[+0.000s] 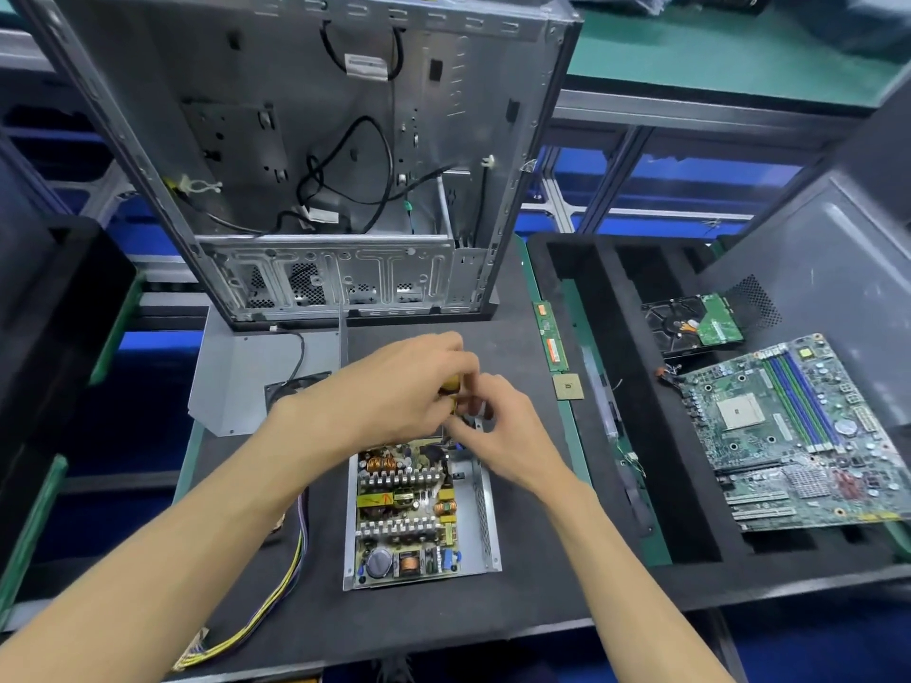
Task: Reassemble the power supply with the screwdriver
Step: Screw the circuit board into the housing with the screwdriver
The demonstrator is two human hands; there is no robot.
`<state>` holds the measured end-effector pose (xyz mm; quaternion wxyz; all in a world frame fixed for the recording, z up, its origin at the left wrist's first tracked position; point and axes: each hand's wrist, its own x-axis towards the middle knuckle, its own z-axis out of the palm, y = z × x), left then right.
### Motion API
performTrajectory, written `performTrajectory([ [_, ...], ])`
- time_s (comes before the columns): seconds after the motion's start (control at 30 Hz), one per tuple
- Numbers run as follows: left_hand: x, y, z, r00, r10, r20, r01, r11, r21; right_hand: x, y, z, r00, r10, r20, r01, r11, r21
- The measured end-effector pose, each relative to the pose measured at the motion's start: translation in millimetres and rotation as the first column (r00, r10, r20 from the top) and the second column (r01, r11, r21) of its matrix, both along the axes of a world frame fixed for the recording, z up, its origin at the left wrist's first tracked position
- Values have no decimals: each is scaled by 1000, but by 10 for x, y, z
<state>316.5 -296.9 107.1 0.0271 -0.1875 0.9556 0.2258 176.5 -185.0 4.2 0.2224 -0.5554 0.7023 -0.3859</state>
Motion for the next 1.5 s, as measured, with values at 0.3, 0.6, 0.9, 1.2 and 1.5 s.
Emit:
performTrajectory([
  [0.3, -58, 59, 21, 998, 1, 61, 3, 998, -68, 43, -7, -18, 999, -35, 20, 35, 999, 11],
  [0.6, -120, 128, 33, 994, 85, 74, -74, 987, -140, 29, 0, 14, 998, -39, 41, 38, 999, 27],
  [0.9, -108, 148, 33, 992, 79, 96, -63, 985, -160, -8, 41, 35, 998, -43, 38, 41, 998, 57],
  [1.2, -147, 157, 76, 996, 1, 88, 7, 996, -90, -11, 76, 69, 994, -32, 108, 25, 998, 65],
  [1.5, -184, 126, 116, 995, -24, 102, 32, 996, -78, 0, 89, 139, 987, -17, 160, 6, 998, 68],
])
